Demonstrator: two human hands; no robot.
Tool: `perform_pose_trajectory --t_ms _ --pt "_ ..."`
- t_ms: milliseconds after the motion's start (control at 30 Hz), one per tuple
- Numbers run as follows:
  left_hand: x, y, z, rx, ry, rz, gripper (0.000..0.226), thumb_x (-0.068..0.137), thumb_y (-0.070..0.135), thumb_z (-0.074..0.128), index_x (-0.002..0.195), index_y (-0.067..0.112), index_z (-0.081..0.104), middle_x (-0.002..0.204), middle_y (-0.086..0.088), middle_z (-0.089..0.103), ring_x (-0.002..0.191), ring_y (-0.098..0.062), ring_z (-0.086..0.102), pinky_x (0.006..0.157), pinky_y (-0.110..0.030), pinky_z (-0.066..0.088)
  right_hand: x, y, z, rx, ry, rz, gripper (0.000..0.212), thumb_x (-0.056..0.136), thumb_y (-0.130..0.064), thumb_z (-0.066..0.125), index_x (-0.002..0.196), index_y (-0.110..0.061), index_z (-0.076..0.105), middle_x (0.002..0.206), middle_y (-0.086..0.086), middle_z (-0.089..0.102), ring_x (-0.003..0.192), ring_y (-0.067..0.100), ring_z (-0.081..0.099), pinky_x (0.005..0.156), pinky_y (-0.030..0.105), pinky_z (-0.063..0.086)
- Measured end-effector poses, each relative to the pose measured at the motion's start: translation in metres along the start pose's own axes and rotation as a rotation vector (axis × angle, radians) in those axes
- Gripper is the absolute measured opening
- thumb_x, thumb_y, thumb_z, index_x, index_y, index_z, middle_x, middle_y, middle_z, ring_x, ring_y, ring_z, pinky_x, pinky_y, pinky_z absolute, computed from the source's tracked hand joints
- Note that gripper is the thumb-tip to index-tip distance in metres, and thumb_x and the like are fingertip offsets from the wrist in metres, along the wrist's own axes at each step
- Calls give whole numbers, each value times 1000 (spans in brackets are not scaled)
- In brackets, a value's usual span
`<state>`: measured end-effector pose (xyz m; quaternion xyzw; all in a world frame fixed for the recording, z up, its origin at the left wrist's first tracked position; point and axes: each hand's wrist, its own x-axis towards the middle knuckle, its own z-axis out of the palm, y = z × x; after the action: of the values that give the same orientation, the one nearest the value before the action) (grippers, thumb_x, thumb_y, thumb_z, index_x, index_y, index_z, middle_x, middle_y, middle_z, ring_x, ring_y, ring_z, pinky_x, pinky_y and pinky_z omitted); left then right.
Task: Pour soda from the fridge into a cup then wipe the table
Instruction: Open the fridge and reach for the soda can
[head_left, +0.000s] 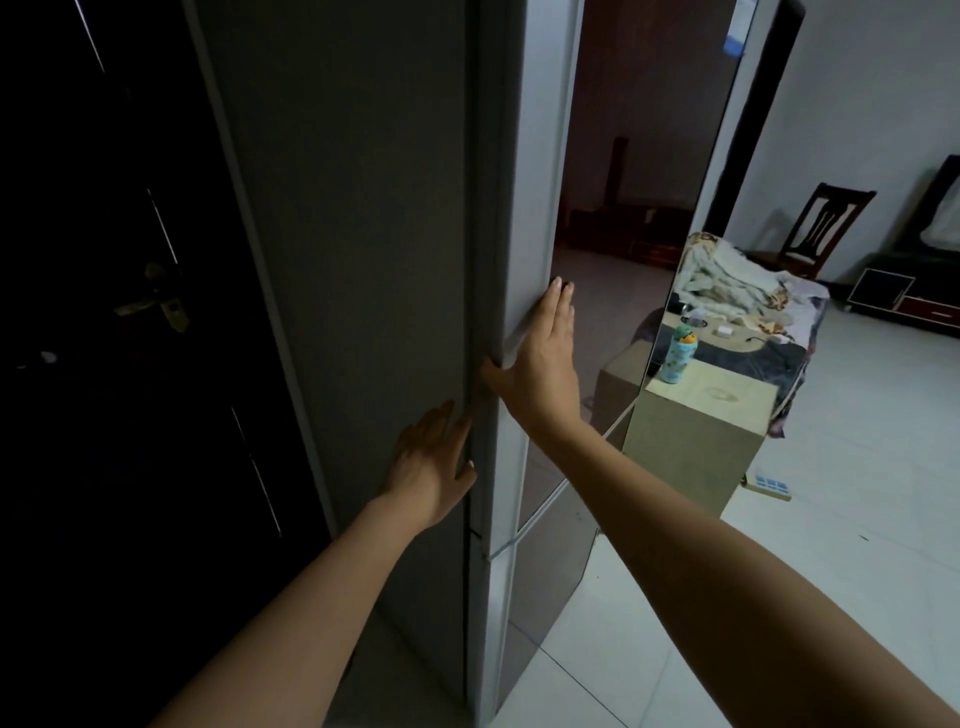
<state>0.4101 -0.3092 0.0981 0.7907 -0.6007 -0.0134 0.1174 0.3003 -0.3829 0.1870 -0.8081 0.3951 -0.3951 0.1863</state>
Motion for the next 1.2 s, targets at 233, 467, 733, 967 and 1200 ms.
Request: perform_pose_trajectory --t_ms 233,467,733,967,1200 --pt "-1 11 4 -258 -42 -11 71 92 33 47 148 30 2 156 1 15 141 -20 23 112 -37 28 0 0 1 -21 22 2 110 78 -28 71 145 -8 -14 156 8 -12 144 24 -7 95 19 9" --pt "-1 21 3 -644 -154 -121 75 91 21 50 148 34 2 157 1 11 141 -23 22 109 -39 30 1 1 3 4 29 -2 109 78 -26 71 145 -9 -12 156 7 -11 144 24 -7 95 18 10" --pt "-4 49 5 -785 -115 -186 57 93 19 50 143 32 26 144 1 37 133 -22 37 97 -28 35 -15 29 -27 18 20 -41 112 75 -24 73 145 -11 -14 157 5 -10 144 19 -6 104 21 7" --pt "-30 99 13 -837 -126 -183 53 93 15 50 140 33 33 144 0 37 130 -23 40 93 -29 37 -41 65 -79 48 -5 -54 107 76 -21 71 146 -10 -10 157 5 -3 144 16 0 112 23 7" --pt "-56 175 24 -754 -122 -87 55 94 16 49 142 31 28 129 10 37 124 -20 42 94 -26 36 -84 107 -134 104 73 -46 86 85 -19 61 148 -18 1 153 5 23 137 21 30 107 44 38"
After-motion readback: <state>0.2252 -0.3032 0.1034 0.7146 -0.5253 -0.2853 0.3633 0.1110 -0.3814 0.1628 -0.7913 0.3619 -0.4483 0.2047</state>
